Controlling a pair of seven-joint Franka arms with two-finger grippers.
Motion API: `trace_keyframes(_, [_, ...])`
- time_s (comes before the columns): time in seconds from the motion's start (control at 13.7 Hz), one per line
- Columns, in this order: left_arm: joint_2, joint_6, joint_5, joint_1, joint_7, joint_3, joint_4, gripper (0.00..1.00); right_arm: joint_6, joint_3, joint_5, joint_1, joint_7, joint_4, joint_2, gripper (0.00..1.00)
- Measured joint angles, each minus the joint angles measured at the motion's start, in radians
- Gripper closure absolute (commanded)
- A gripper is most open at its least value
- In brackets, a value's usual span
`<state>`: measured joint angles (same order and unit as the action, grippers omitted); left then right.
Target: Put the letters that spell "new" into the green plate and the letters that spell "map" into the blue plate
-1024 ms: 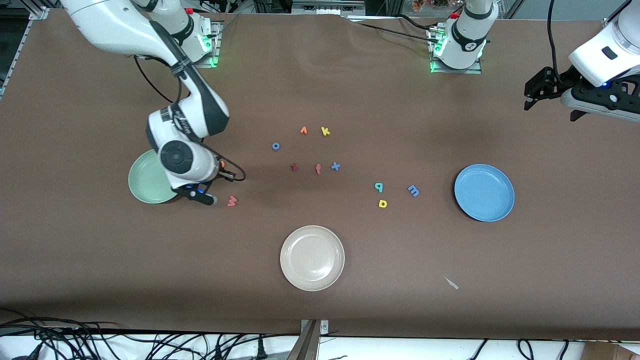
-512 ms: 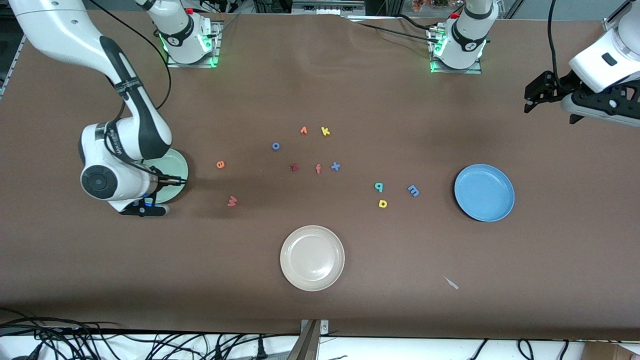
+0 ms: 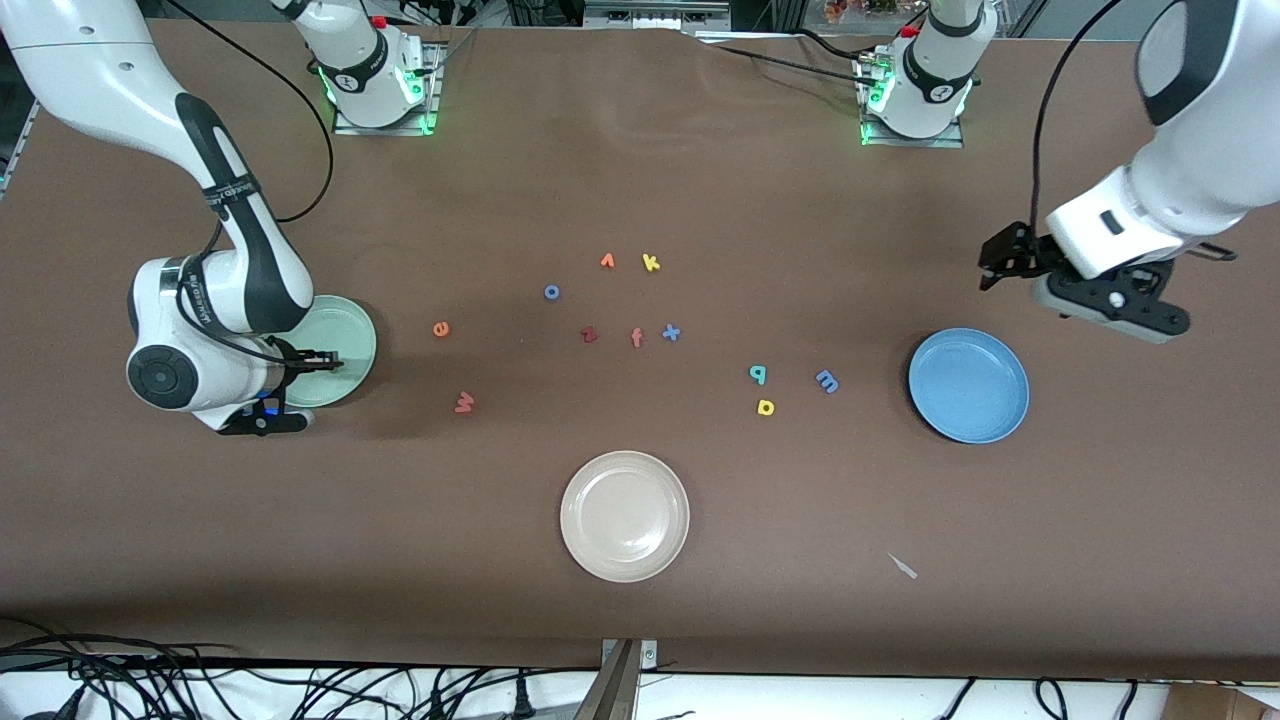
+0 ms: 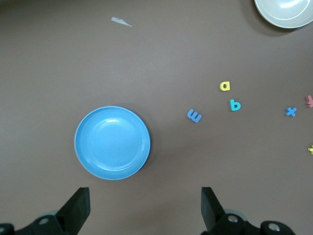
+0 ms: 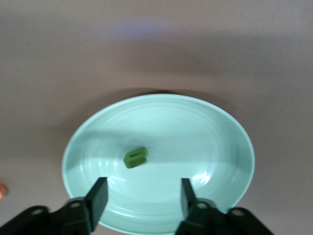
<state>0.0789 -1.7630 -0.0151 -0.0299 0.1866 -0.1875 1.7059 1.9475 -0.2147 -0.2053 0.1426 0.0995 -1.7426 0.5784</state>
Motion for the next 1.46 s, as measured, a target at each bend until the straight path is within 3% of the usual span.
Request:
trace_keyframes(0.22, [0.055, -0.105, 0.000, 0.043, -0.003, 0.018, 0.053, 0.00, -0.017, -0.085, 0.001, -0.002, 0.148, 0.013, -0.004, 0.00])
trace_keyframes(0.51, [0.109, -0.355, 0.000, 0.080, -0.004, 0.019, 0.228, 0.00, 0.009, -0.180, 0.001, -0.014, 0.379, -0.010, -0.027, 0.00])
trace_keyframes(0.95, [0.114, -0.386, 0.000, 0.095, 0.001, 0.030, 0.268, 0.02, 0.411, -0.213, 0.001, -0.013, 0.553, -0.336, -0.132, 0.00])
trace_keyframes(1.24, [0.142, -0.407, 0.000, 0.103, -0.010, 0.046, 0.280, 0.05, 0.544, -0.232, 0.000, -0.014, 0.579, -0.428, -0.140, 0.00])
trace_keyframes(1.46, [0.193, -0.541, 0.000, 0.153, -0.063, 0.046, 0.326, 0.03, 0.555, -0.232, 0.000, -0.013, 0.580, -0.447, -0.135, 0.04])
